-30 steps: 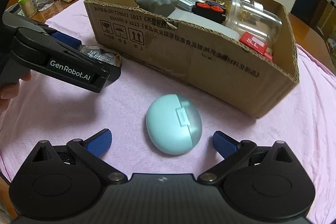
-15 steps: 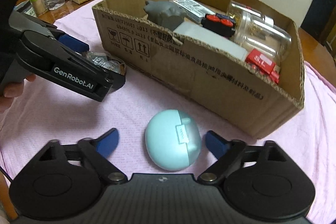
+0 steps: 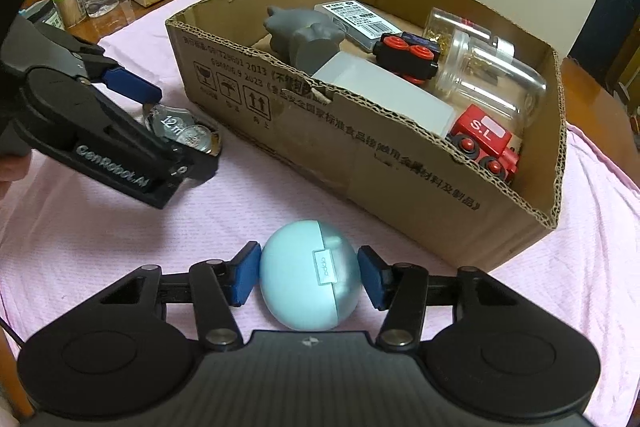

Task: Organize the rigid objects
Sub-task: 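Drop the tape dispenser in the box with left tool while right tool drops egg case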

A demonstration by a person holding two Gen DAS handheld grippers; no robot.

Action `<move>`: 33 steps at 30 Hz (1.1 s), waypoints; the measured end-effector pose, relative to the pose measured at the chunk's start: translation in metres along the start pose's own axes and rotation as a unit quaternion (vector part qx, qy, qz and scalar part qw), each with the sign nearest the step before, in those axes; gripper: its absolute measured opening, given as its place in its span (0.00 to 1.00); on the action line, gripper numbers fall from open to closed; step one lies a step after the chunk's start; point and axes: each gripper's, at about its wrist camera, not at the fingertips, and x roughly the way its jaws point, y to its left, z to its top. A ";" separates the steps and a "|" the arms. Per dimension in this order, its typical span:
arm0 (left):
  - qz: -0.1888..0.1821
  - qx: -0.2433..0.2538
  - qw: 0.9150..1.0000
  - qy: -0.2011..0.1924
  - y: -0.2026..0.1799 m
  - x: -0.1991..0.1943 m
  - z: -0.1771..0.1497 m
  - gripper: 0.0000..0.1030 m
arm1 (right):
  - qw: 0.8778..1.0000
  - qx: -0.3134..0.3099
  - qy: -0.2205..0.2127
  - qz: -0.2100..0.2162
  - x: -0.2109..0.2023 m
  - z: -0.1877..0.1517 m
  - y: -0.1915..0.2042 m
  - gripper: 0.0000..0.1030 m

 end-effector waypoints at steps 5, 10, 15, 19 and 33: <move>-0.021 0.040 0.999 0.004 -0.001 -0.019 0.005 0.86 | 1.000 -0.005 0.010 0.000 -0.006 -0.001 -0.003 0.57; -0.040 0.093 0.995 -0.012 -0.005 -0.053 0.018 0.86 | 1.000 -0.017 0.013 0.009 -0.024 0.002 -0.006 0.57; -0.057 0.117 0.990 -0.047 -0.008 -0.084 0.043 0.86 | 0.999 -0.036 0.006 0.016 -0.051 0.012 -0.009 0.57; -0.054 0.126 0.986 -0.093 -0.014 -0.092 0.072 0.86 | 0.999 -0.046 -0.010 0.017 -0.073 0.023 -0.012 0.57; 0.034 0.099 0.988 -0.118 -0.004 -0.015 0.140 0.87 | 0.998 -0.025 -0.049 -0.001 -0.089 0.064 -0.038 0.57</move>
